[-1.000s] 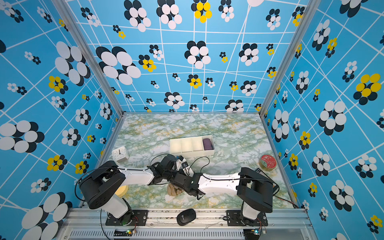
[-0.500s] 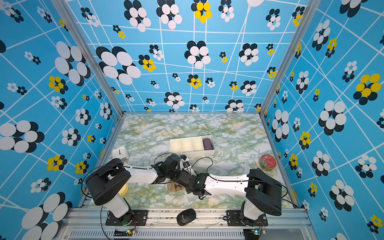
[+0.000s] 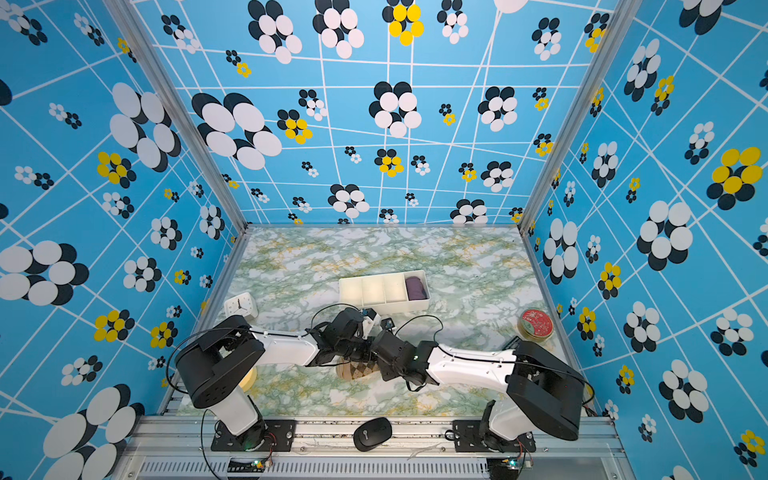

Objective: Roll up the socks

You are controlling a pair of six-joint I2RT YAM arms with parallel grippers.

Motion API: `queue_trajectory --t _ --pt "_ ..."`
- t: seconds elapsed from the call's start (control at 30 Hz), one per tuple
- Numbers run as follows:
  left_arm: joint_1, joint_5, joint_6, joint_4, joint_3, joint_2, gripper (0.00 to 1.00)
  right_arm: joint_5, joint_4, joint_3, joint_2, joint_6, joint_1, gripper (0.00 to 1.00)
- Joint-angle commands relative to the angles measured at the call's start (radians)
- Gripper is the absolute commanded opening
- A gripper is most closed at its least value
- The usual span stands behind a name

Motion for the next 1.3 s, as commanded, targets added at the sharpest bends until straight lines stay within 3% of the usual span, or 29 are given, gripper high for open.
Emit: queue_trajectory --t 0.0,0.27,0.43,0.6,1.27 --pt "-0.009 -0.063 0.027 -0.122 -0.026 0.071 0.05 -0.110 0.088 -0.075 -0.107 0.048 -0.058 0.45" --pt "-0.006 -0.043 0.020 -0.094 -0.029 0.103 0.05 -0.144 0.076 -0.161 -0.290 0.089 -0.173 0.48" --pt "0.002 -0.039 0.017 -0.086 -0.042 0.100 0.05 -0.130 0.058 -0.192 -0.262 0.142 -0.224 0.36" --pt "0.013 -0.026 0.017 -0.080 -0.051 0.097 0.05 -0.128 0.104 -0.234 -0.240 0.170 -0.263 0.30" --pt "0.035 0.019 0.004 -0.067 -0.040 0.100 0.05 -0.297 0.290 -0.293 -0.156 0.120 -0.304 0.29"
